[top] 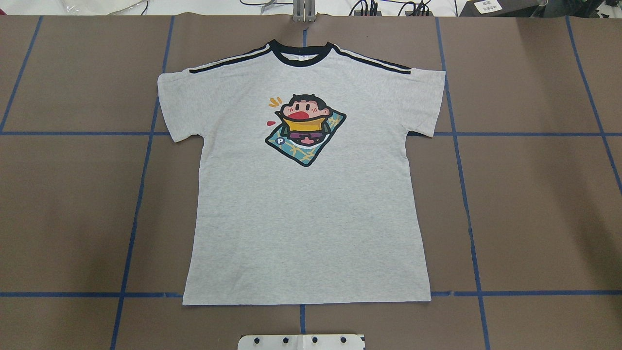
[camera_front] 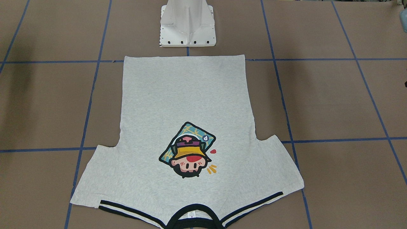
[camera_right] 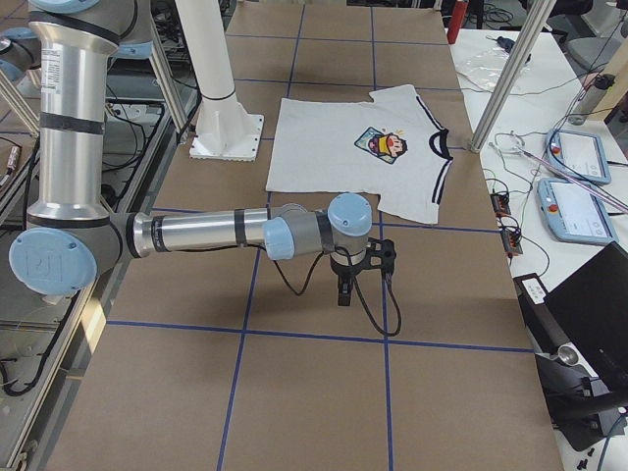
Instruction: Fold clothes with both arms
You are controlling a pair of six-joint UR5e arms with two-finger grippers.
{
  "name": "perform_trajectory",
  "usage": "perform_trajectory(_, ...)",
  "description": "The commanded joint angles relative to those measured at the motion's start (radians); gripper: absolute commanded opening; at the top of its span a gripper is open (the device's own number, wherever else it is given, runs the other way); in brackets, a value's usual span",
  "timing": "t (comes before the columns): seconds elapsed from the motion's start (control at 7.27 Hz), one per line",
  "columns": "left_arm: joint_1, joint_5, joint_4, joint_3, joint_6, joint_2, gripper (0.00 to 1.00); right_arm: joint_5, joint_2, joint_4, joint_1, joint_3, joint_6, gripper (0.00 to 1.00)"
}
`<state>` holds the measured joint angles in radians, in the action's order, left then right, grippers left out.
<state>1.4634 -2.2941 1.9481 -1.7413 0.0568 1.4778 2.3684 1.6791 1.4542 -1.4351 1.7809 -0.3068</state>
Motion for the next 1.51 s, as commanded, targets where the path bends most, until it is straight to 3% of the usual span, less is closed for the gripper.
perform_trajectory(0.0,-0.002,0.008,0.006,-0.018,-0.003,-0.010,1.00,0.003,-0.001,0.000,0.001,0.003,0.000,1.00)
perform_trajectory(0.69,-0.002,-0.031,0.015,-0.033,-0.008,-0.044,1.00,-0.005,-0.036,-0.052,0.082,-0.006,-0.002,1.00)
perform_trajectory(1.1,-0.008,-0.031,0.028,-0.032,-0.002,-0.040,1.00,0.002,-0.317,-0.057,0.146,-0.232,-0.074,1.00)
perform_trajectory(1.38,-0.015,-0.031,0.091,-0.021,-0.006,-0.037,1.00,-0.005,-0.552,-0.122,0.191,-0.508,-0.123,1.00)
